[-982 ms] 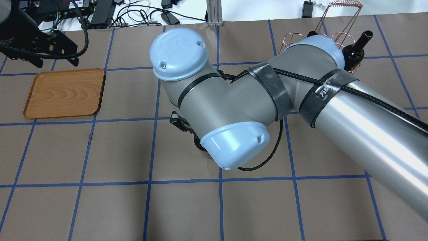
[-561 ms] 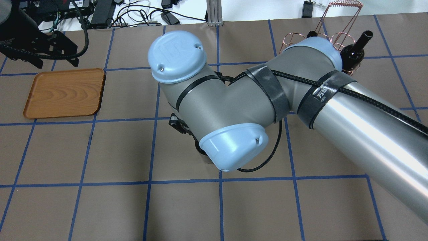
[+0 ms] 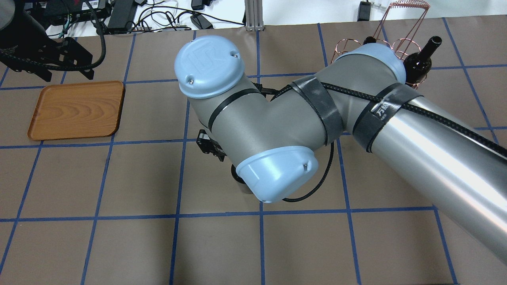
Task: Take wine from basket and place on tray
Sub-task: 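Carry the bottle toward the table center and stand it upright, release, then reach the left gripper to the standing bottle while the right arm withdraws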
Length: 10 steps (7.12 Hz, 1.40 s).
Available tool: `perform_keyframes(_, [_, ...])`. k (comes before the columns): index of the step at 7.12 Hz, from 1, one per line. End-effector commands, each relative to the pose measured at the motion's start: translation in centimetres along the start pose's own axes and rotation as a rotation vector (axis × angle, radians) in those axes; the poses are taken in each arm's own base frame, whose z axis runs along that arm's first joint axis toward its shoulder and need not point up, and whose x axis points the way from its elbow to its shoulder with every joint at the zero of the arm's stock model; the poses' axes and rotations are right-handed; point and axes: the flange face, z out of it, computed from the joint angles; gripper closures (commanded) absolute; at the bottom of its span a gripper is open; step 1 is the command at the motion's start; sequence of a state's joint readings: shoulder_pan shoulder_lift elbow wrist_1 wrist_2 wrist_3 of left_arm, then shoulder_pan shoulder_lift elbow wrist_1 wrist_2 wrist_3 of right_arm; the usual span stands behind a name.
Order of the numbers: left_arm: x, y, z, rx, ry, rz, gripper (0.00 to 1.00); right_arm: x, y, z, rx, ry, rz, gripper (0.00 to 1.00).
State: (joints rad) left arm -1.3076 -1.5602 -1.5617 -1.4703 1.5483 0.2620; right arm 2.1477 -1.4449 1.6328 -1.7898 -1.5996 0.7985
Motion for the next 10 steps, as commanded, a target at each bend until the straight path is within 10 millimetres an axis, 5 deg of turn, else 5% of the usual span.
perform_keyframes(1, [0.7, -0.2, 0.4, 0.002, 0.005, 0.016, 0.00, 1.4, -1.8, -2.9, 0.050, -0.036, -0.078, 0.00])
perform_keyframes(3, [3.5, 0.1, 0.7, -0.015, 0.025, 0.057, 0.00, 7.5, -7.1, -6.5, 0.063, -0.048, -0.092, 0.00])
perform_keyframes(6, [13.7, 2.1, 0.6, -0.025, 0.048, 0.080, 0.00, 19.9, -15.6, -11.6, -0.033, -0.034, -0.198, 0.00])
perform_keyframes(10, [26.3, 8.2, 2.2, -0.069, 0.057, 0.154, 0.00, 21.4, -15.9, -9.8, -0.039, 0.019, -0.215, 0.01])
